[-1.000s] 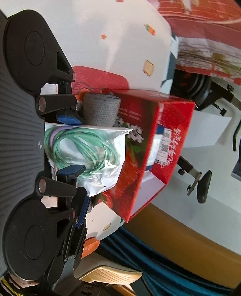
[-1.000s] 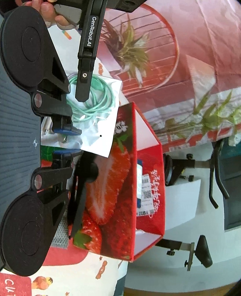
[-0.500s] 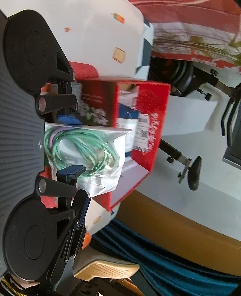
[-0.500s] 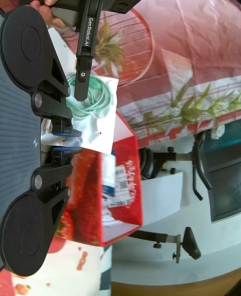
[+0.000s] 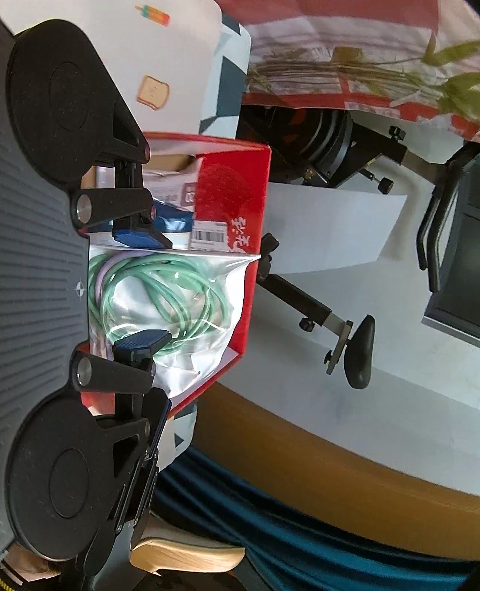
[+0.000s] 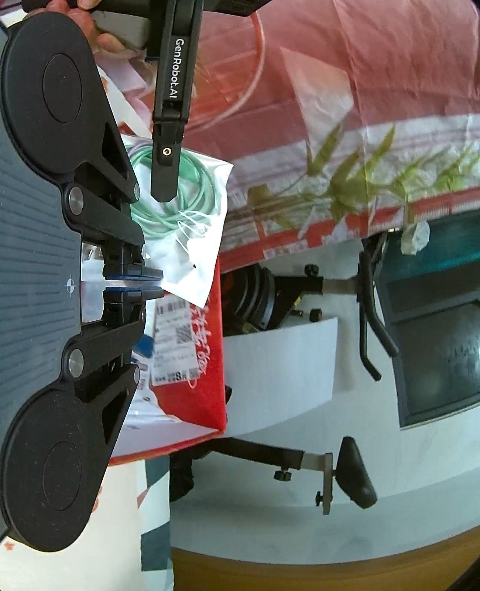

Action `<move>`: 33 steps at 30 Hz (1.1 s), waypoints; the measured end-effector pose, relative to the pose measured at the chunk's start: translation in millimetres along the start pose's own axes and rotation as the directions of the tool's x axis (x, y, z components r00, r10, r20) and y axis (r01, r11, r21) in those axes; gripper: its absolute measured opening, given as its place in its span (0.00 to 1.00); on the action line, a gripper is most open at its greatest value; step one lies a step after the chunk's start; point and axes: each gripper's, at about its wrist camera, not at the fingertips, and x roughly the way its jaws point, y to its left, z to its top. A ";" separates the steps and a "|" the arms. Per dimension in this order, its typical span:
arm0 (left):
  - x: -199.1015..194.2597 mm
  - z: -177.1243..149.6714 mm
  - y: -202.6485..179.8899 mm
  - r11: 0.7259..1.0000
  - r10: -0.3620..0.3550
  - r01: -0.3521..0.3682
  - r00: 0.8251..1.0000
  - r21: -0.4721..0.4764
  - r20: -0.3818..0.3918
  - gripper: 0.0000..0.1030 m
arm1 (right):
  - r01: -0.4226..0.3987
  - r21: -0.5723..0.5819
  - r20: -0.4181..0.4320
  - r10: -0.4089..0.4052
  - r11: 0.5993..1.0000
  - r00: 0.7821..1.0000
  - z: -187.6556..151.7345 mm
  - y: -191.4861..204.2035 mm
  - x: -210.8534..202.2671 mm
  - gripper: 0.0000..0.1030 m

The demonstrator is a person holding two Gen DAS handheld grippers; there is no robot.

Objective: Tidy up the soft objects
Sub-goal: 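Open the left gripper to drop the cable bag into the box, then move the left tool back down toward the black glove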

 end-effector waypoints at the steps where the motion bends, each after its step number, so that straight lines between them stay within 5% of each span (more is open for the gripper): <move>1: 8.2 4.3 0.5 1.000 -0.001 0.001 1.000 -0.003 -0.009 0.47 | 0.004 0.008 -0.002 -0.004 1.000 1.000 3.4 -4.1 5.1 0.03; 6: 42.1 13.8 9.5 0.998 -0.015 0.010 0.997 -0.060 -0.078 0.47 | 0.036 0.000 -0.026 -0.036 0.999 0.999 14.2 -25.2 35.8 0.03; 18: 91.2 5.4 15.9 1.000 0.001 -0.005 0.974 -0.015 -0.228 0.50 | 0.095 0.015 -0.128 -0.092 0.995 0.988 -2.0 -58.0 80.1 0.03; 24: 79.2 6.3 22.7 0.999 0.024 -0.031 0.981 -0.031 -0.194 0.50 | 0.108 0.012 -0.126 -0.105 0.994 0.986 -4.5 -61.2 78.7 0.03; 33: 33.9 5.4 -4.6 0.989 0.097 -0.087 0.992 0.119 -0.079 0.50 | 0.127 -0.002 -0.107 -0.126 0.992 0.986 -1.9 -52.0 55.0 0.15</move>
